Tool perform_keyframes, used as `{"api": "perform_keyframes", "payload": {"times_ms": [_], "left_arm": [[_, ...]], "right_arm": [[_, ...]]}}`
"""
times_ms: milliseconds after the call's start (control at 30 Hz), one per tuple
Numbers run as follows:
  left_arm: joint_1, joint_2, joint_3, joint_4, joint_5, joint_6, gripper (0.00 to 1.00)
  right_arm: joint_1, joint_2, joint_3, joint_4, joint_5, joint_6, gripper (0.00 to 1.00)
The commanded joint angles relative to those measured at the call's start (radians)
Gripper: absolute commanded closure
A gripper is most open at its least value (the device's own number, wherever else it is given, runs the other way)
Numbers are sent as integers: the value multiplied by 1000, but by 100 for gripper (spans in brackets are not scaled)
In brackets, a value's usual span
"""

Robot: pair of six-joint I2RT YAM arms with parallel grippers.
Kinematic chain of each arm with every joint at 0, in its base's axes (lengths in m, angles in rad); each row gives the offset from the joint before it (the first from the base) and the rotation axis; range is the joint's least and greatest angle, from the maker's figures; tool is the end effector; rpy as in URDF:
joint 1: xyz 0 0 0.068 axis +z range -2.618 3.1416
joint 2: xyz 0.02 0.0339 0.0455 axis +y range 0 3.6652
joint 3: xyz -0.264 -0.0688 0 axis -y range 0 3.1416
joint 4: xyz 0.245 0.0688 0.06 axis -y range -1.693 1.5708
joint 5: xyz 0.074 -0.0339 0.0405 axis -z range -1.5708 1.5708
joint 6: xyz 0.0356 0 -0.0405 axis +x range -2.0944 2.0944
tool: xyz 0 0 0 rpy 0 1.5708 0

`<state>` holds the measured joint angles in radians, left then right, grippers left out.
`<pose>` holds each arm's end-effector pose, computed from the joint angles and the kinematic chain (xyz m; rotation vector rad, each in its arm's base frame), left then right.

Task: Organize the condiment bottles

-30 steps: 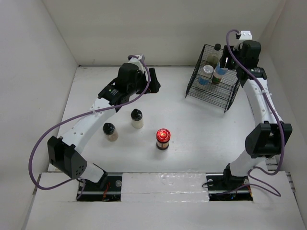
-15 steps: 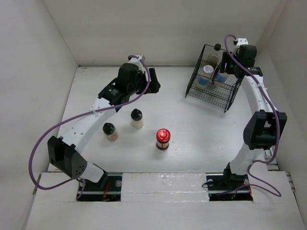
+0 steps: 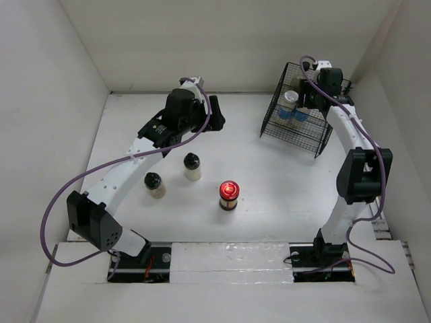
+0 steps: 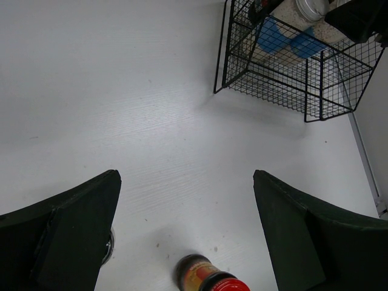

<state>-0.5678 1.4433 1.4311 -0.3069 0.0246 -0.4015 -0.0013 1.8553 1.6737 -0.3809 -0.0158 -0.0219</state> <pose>0.2830 -0.1815 0.3980 0.1791 1.9401 -0.6773 0.4386 0.0000 0.3232 -0.0313 2.1330 0.0032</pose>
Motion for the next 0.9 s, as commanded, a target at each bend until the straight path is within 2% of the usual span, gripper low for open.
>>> {"api": "perform_keyframes", "payload": {"times_ms": [0, 233, 300, 500, 600, 633, 667, 700, 733, 767, 800, 867], "left_arm": [[2, -15, 11, 25, -5, -2, 13], [11, -24, 2, 25, -5, -2, 13], [11, -24, 2, 25, -5, -2, 13], [11, -24, 2, 25, -5, -2, 13], [20, -33, 2, 25, -5, -2, 18], [20, -34, 2, 25, -5, -2, 24], [20, -34, 11, 25, -5, -2, 28], [20, -34, 11, 25, -5, 7, 33], [20, -34, 23, 25, -5, 7, 38], [20, -34, 23, 16, -5, 7, 51], [20, -34, 23, 15, -5, 7, 56], [31, -34, 32, 15, -5, 7, 65]], "right_arm": [[23, -11, 15, 65, 54, 11, 37], [34, -62, 24, 30, 99, 11, 10], [34, -79, 24, 30, 99, 11, 7], [53, -209, -26, 10, 115, 20, 8], [95, -326, -136, 10, 141, 40, 28], [133, -356, -172, 19, 123, 40, 45], [186, -416, -240, 19, 76, 40, 82], [187, -444, -274, 19, 41, 40, 92], [258, -468, -308, 19, 2, 27, 97], [305, -493, -371, 19, -24, 17, 100], [351, -534, -397, 7, -51, 5, 97], [494, -562, -436, -39, -125, -13, 80]]}}
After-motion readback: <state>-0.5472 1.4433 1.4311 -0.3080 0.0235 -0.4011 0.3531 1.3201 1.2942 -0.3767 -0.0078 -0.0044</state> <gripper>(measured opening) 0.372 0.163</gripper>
